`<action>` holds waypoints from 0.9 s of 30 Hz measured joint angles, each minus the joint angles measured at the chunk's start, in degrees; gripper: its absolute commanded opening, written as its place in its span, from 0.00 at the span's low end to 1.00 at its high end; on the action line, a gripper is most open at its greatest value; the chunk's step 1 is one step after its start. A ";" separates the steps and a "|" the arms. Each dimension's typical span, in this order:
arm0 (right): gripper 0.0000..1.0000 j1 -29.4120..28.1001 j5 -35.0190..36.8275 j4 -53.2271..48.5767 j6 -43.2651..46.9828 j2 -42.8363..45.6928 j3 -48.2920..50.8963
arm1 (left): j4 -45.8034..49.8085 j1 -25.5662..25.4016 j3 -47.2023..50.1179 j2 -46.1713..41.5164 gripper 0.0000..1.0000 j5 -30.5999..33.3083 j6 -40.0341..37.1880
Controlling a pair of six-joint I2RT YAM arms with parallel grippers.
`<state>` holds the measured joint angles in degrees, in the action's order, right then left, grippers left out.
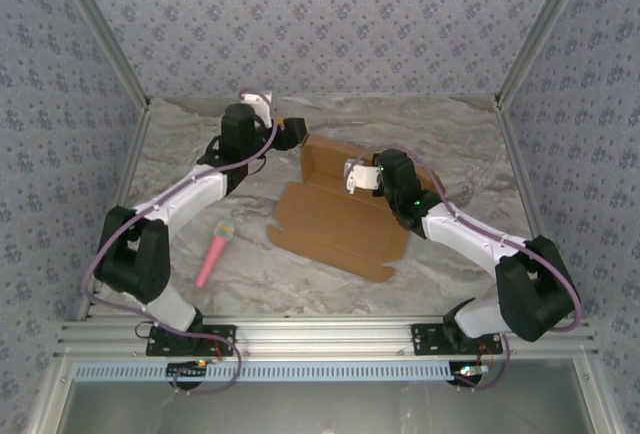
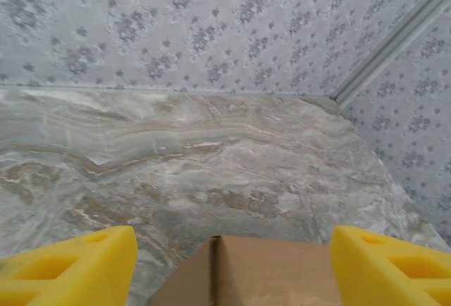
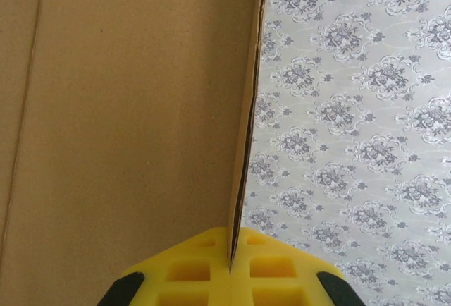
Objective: Fold the paper box
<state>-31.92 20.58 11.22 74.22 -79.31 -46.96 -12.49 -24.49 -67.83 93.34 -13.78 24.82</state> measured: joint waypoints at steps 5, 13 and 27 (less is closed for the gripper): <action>0.00 0.00 0.22 0.87 0.20 -0.61 0.07 | 6.47 0.00 -7.04 7.17 0.71 -4.00 0.15; 0.00 0.00 0.31 1.09 0.20 -0.79 0.11 | 10.99 0.37 -9.16 11.72 0.48 -9.70 1.90; 0.00 0.00 0.52 2.51 0.22 -1.88 0.09 | 9.38 1.97 -8.83 12.50 0.29 -14.34 5.81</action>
<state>-31.92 21.10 13.74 74.43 -81.19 -46.87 -3.11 -22.52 -76.66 105.84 -28.12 30.63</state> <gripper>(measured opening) 0.065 0.309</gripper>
